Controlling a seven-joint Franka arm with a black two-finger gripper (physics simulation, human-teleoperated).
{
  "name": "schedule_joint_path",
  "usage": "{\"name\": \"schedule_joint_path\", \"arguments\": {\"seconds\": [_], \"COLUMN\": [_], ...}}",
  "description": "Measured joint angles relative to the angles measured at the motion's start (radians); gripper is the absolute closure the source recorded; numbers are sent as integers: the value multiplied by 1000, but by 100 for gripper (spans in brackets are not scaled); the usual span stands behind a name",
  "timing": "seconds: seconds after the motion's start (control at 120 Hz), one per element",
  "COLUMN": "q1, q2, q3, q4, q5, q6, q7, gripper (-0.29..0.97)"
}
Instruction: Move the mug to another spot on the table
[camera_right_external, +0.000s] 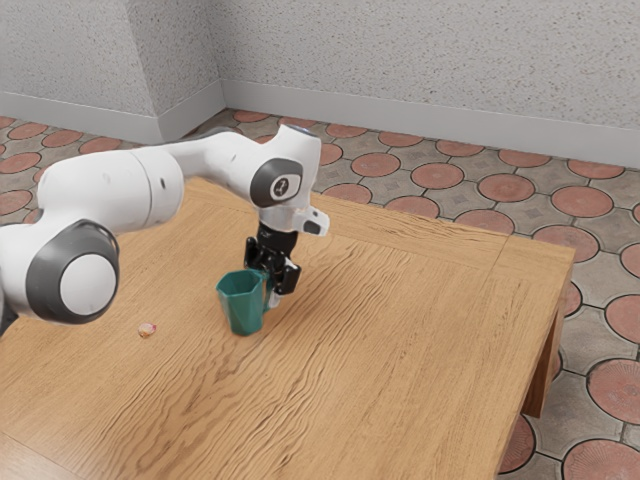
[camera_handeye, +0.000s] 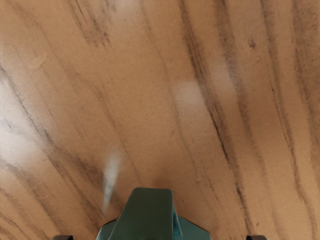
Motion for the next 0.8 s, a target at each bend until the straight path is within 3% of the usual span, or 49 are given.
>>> {"name": "schedule_joint_path", "arguments": {"seconds": [0.183, 0.575, 0.8], "q1": [3, -61, -68], "q2": [-63, -600, -717], "q3": [-20, -22, -83], "q4": [-25, -368, -375], "q5": [-8, -26, -25], "q6": [31, 98, 112], "q7": [-1, -2, -1], "gripper": [11, 2, 1]}}
